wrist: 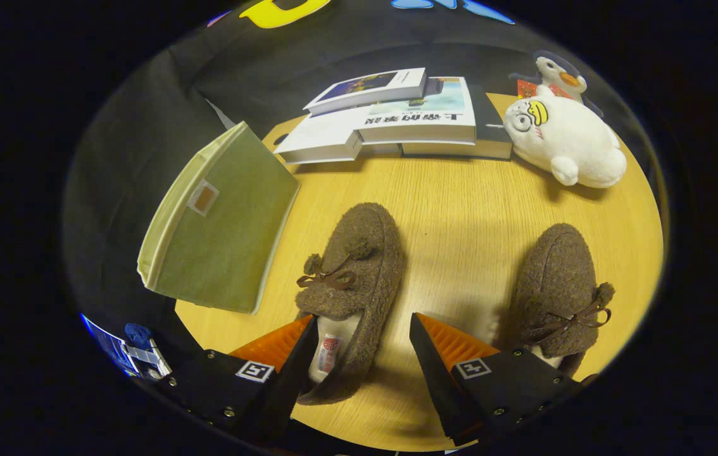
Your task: Open the storage box then place both shoes into the box .Put the left shoe in first, then the right shoe, with the right side of both shoes facing outward in a uniform manner.
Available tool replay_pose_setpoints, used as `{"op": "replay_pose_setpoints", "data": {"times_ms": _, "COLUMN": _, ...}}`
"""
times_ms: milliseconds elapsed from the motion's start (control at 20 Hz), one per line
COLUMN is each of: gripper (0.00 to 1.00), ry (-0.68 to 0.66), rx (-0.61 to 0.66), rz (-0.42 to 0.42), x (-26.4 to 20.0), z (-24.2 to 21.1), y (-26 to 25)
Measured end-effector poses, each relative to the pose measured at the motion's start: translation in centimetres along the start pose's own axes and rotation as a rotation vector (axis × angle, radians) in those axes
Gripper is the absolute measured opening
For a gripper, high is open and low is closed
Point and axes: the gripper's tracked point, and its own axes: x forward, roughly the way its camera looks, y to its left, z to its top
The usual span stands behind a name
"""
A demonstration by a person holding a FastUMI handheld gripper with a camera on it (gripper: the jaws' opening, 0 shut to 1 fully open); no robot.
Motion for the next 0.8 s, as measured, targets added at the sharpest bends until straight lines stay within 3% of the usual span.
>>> {"op": "replay_pose_setpoints", "data": {"times_ms": 250, "gripper": 0.75, "ry": -0.044, "rx": 0.087, "rz": -0.026, "x": 3.2, "z": 0.7, "y": -0.8}}
{"op": "replay_pose_setpoints", "data": {"times_ms": 300, "gripper": 0.66, "ry": -0.050, "rx": 0.090, "rz": -0.037, "x": 3.5, "z": 0.8, "y": -1.1}}
{"op": "replay_pose_setpoints", "data": {"times_ms": 400, "gripper": 0.28, "ry": -0.049, "rx": 0.104, "rz": -0.031, "x": 3.5, "z": 0.8, "y": -0.7}}
{"op": "replay_pose_setpoints", "data": {"times_ms": 450, "gripper": 0.26, "ry": -0.048, "rx": 0.095, "rz": -0.045, "x": 3.3, "z": 0.9, "y": -0.9}}
{"op": "replay_pose_setpoints", "data": {"times_ms": 500, "gripper": 0.11, "ry": -0.049, "rx": 0.116, "rz": -0.055, "x": 3.1, "z": 1.0, "y": -0.8}}
{"op": "replay_pose_setpoints", "data": {"times_ms": 600, "gripper": 0.09, "ry": -0.051, "rx": 0.145, "rz": -0.072, "x": 3.4, "z": 1.2, "y": -1.4}}
{"op": "replay_pose_setpoints", "data": {"times_ms": 650, "gripper": 0.02, "ry": -0.050, "rx": 0.148, "rz": -0.080, "x": 2.8, "z": 1.5, "y": -1.5}}
{"op": "replay_pose_setpoints", "data": {"times_ms": 800, "gripper": 0.02, "ry": -0.059, "rx": 0.167, "rz": -0.087, "x": 0.9, "z": 2.6, "y": -1.6}}
